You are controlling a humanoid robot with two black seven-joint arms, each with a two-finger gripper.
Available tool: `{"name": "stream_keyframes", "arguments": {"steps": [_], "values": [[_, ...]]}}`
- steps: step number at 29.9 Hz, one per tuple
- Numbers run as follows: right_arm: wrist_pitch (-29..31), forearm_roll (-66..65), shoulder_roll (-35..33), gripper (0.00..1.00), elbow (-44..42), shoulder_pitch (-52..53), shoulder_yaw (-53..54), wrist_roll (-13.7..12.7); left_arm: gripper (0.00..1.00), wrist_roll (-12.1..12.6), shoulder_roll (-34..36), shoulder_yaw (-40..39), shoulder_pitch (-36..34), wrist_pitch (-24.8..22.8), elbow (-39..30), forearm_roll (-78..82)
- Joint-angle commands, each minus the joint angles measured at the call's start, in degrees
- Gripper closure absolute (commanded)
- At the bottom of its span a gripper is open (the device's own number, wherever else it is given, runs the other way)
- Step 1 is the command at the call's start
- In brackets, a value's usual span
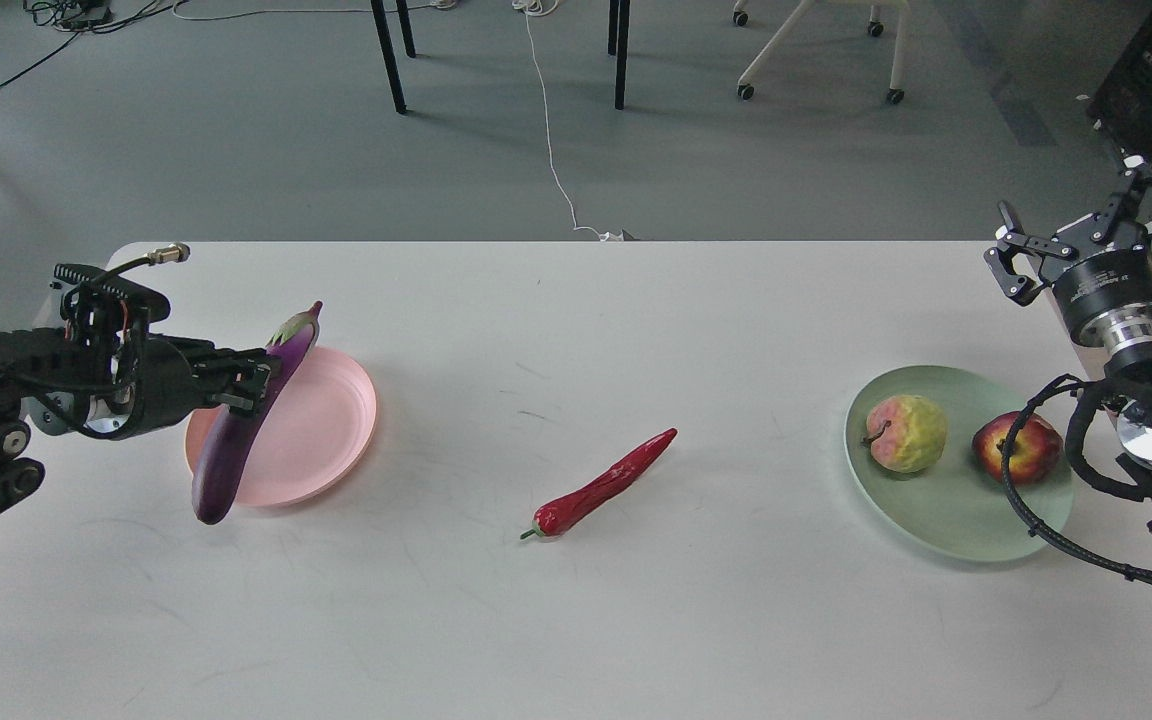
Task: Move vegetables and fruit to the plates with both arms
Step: 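Lift the eggplant onto the pink plate and release it, then move the left gripper to the red chili pepper and grasp it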
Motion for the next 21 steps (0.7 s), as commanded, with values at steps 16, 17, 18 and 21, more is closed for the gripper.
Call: {"name": "stream_keyframes", "arguments": {"steps": [16, 17, 18, 21], "values": [[0.0, 0.1, -0.4, 0.00, 0.0, -1.6, 0.8, 0.3, 0.29, 1.8, -9.4, 0.0, -5.6, 0.4, -8.2, 0.9], [0.0, 0.1, -0.4, 0.00, 0.1, -1.6, 0.8, 0.3, 0.29, 2.5, -11.5, 0.0, -5.5, 0.5, -8.3, 1.0], [0.0, 0.1, -0.5, 0.00, 0.2, -1.6, 0.8, 0.3, 0.29, 3.0, -13.7, 0.3, -5.6, 0.5, -8.3, 1.3], [0.0, 0.1, -0.6, 0.00, 0.2, -1.6, 0.8, 0.3, 0.30, 3.3, -19.0, 1.5, -5.8, 0.4, -8.3, 5.0]]}}
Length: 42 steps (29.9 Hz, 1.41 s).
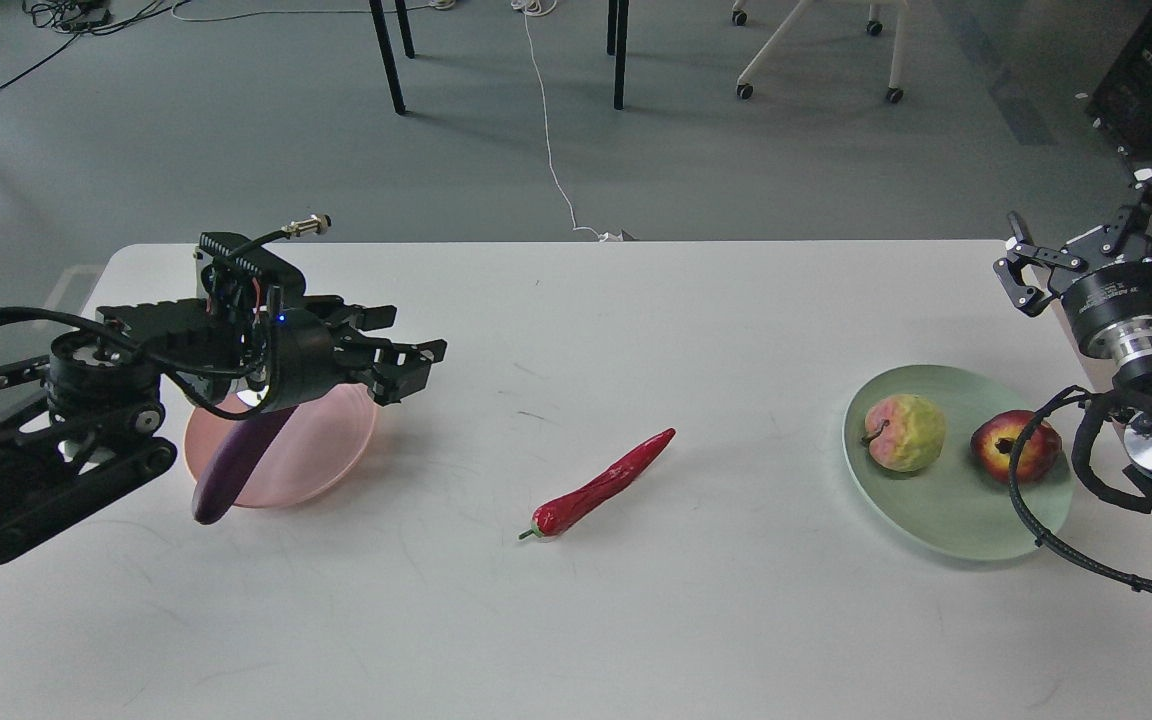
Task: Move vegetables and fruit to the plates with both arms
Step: 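Move the left gripper to the red chili pepper and grasp it, then carry the chili pepper onto the pink plate and release it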
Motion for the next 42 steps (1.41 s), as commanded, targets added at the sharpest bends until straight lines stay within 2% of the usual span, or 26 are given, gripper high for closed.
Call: {"name": "stream_keyframes", "arguments": {"steps": [1, 6, 10, 17, 20, 23, 27, 33, 38, 42], "values": [[0.0, 0.0, -0.1, 0.00, -0.1, 0.0, 0.0, 0.0, 0.30, 0.4, -6.4, 1.5, -0.2, -0.1, -0.1, 4.8], [0.0, -0.1, -0.2, 0.00, -0.2, 0.0, 0.0, 0.0, 0.31, 0.4, -12.8, 4.5, -0.2, -0.1, 0.0, 12.4], [0.0, 0.0, -0.3, 0.00, -0.2, 0.0, 0.0, 0.0, 0.32, 0.4, -13.8, 9.1, 0.0, -0.1, 0.6, 16.6], [0.0, -0.1, -0.2, 0.00, -0.3, 0.0, 0.2, 0.1, 0.36, 0.5, -16.4, 11.7, 0.7, 0.4, 3.4, 17.2], [0.0, -0.1, -0.2, 0.00, -0.3, 0.0, 0.3, 0.1, 0.44, 0.4, -16.7, 12.5, 0.7, 0.9, 3.8, 17.9], [0.0, -0.1, -0.1, 0.00, -0.3, 0.0, 0.3, 0.1, 0.59, 0.4, -16.8, 13.2, 0.8, 1.0, 3.8, 18.4], [0.0, -0.1, -0.2, 0.00, -0.3, 0.1, 0.3, 0.1, 0.66, 0.5, -16.7, 14.6, 1.3, 1.0, 4.1, 18.4], [0.0, -0.1, -0.3, 0.00, -0.4, 0.1, 0.3, 0.1, 0.87, 1.3, -15.6, 15.0, 2.0, 0.9, 4.3, 18.2], [0.0, -0.1, -0.3, 0.00, -0.4, 0.1, 0.3, 0.1, 0.91, 1.5, -13.9, 13.9, 2.0, 1.3, 3.6, 17.9], [0.0, -0.1, -0.4, 0.00, -0.4, 0.1, 0.3, 0.1, 0.91, 1.1, -10.0, 11.0, 1.7, 5.7, -0.8, 17.5]]}}
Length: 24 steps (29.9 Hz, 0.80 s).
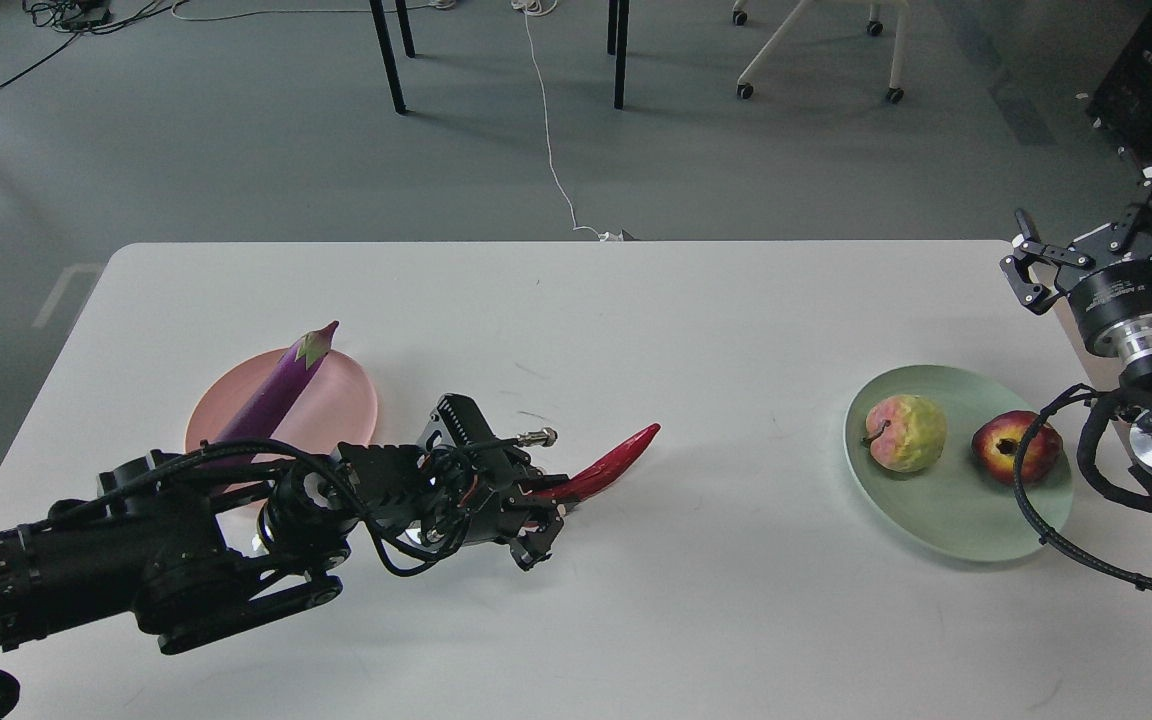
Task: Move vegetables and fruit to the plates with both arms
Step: 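Carry the chili pepper onto the pink plate and release it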
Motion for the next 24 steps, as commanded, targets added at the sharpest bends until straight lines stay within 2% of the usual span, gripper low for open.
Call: {"name": "stream_keyframes", "arguments": {"steps": [1, 4, 11, 19, 24], "values": [[0.0, 0.0, -0.2, 0.00, -0.1, 0.0, 0.0, 0.0, 0.91, -0.4, 5.1, -3.5, -0.1, 4.5, -4.8, -0.7], [0.0, 0.0, -0.4, 0.00, -0.6, 0.0, 0.3, 0.0, 0.90, -0.7, 12.9, -4.5, 0.0, 6.2, -8.0, -2.0], [0.0, 0.0, -0.1, 0.00, -0.8, 0.0, 0.3, 0.0, 0.89, -1.7, 25.8, -4.8, 2.5, 7.6, -7.8, -10.8], [0.0, 0.0, 0.1, 0.00, -0.7, 0.2, 0.3, 0.0, 0.86, -2.8, 29.8, -5.0, 4.3, 8.2, -3.4, -16.0], [0.0, 0.0, -0.5, 0.00, -0.7, 0.1, 0.3, 0.0, 0.75, -3.1, 29.9, -4.6, 4.7, 8.2, -1.0, -18.0]]}}
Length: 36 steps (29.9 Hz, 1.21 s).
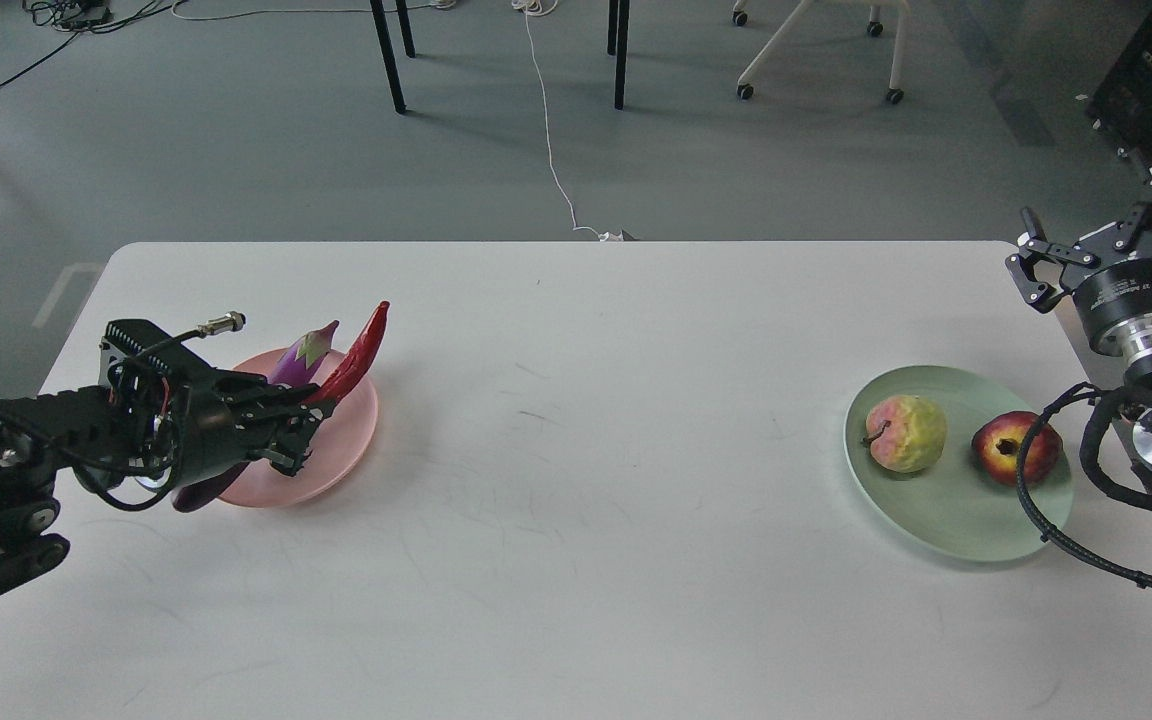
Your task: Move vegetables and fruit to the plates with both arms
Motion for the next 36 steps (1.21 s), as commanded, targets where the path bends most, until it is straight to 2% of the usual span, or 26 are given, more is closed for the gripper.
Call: {"name": "stream_keyframes", "arguments": {"steps": [1, 4, 7, 8, 12, 18, 21, 26, 30, 33, 36], "values": [[0.0, 0.0, -0.3, 0.00, -0.1, -0.1, 0.0, 0.0, 0.72, -0.1, -0.1, 0.2, 0.8, 0.0, 1.8, -1.3], [0.0, 0.0, -0.5, 0.00, -0.1, -0.2, 0.0, 0.0, 0.60, -0.1, 0.0, 0.0, 2.3, 0.1, 1.9, -1.4], [0.0, 0.0, -0.6, 0.00, -0.2, -0.1, 0.0, 0.0, 0.28, 0.0, -0.4, -0.1, 2.4, 0.1, 1.9, -1.5], [0.0, 0.0, -0.6, 0.00, -0.2, -0.1, 0.0, 0.0, 0.21, 0.1, -0.4, -0.1, 2.5, 0.2, 1.9, -1.7], [0.0, 0.0, -0.5, 0.00, -0.2, 0.0, 0.0, 0.0, 0.11, -0.1, 0.1, -0.9, 2.1, 1.9, 1.9, -8.2], [0.0, 0.0, 0.4, 0.00, -2.5, 1.7, 0.6, 0.2, 0.05, 0.4, -0.6, -12.7, 1.6, 2.3, 2.0, -38.9], [0.0, 0.0, 1.4, 0.00, -3.1, 2.9, 1.5, 0.3, 0.04, 0.3, -1.4, -15.7, 1.4, 2.5, 3.0, -50.4], [0.0, 0.0, 1.7, 0.00, -3.3, 3.2, 1.7, -0.2, 0.03, 0.0, -13.6, -24.2, -0.7, 2.7, 10.3, -62.6], [0.0, 0.0, 1.6, 0.00, -3.3, 3.8, 1.9, -0.7, 0.03, -0.2, -22.5, -34.0, -0.8, 2.2, 17.0, -68.1], [0.0, 0.0, 1.3, 0.00, -3.3, 4.7, 1.9, -2.2, 0.03, -0.2, -27.5, -41.0, -0.8, 1.7, 19.7, -72.9], [0.0, 0.2, 1.6, 0.00, -2.5, 5.5, 2.3, -4.4, 0.03, -0.2, -29.4, -45.0, -0.7, 0.0, 22.1, -79.9]]}}
